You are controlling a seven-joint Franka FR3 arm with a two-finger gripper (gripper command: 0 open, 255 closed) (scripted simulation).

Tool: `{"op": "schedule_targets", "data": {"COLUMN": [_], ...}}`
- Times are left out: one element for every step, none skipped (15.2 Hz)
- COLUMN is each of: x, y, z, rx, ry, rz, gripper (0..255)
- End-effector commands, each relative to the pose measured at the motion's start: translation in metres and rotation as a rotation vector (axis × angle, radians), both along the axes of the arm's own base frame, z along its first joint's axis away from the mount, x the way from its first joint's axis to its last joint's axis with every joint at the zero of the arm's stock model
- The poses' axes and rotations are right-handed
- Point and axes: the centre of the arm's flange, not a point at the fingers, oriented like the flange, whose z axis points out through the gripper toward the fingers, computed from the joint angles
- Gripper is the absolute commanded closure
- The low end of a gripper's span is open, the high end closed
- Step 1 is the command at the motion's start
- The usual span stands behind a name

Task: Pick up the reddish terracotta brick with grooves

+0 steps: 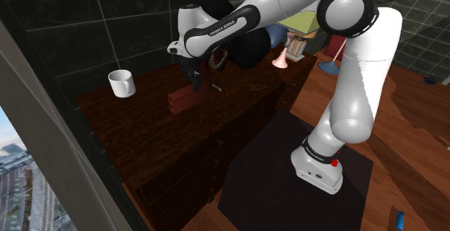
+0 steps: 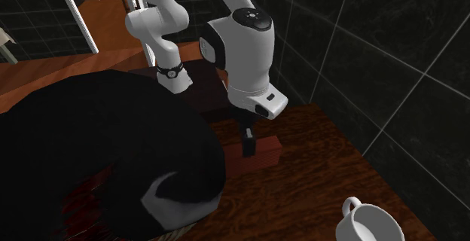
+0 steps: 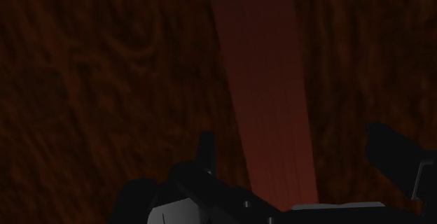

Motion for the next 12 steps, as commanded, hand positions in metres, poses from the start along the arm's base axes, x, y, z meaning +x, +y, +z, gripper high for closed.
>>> {"op": "schedule_targets", "data": {"x": [0.005,0.005,0.005,0.005,0.005,0.005,0.005,0.005,0.005,0.005,0.005,0.005], "y": [0.005,0.005,0.005,0.005,0.005,0.005,0.005,0.005,0.005,0.005,0.005,0.005], "z": [-0.008,-0.014,-0.019,-0.024,-0.029,-0.035,-0.043,-0.043,-0.043,-0.043,-0.043,-0.043], "rx": [0.002,0.002,0.002,0.002,0.002,0.002,0.002,0.002,0.002,0.002,0.002,0.002], "ry": [-0.003,-0.003,-0.003,-0.003,-0.003,-0.003,-0.003,-0.003,-0.003,-0.003,-0.003,-0.003], "rz": [0.020,0.020,0.020,0.020,0.020,0.020,0.020,0.020,0.020,0.020,0.020,0.020], "gripper": [0,0,0,0,0,0,0,0,0,255,255,255]}}
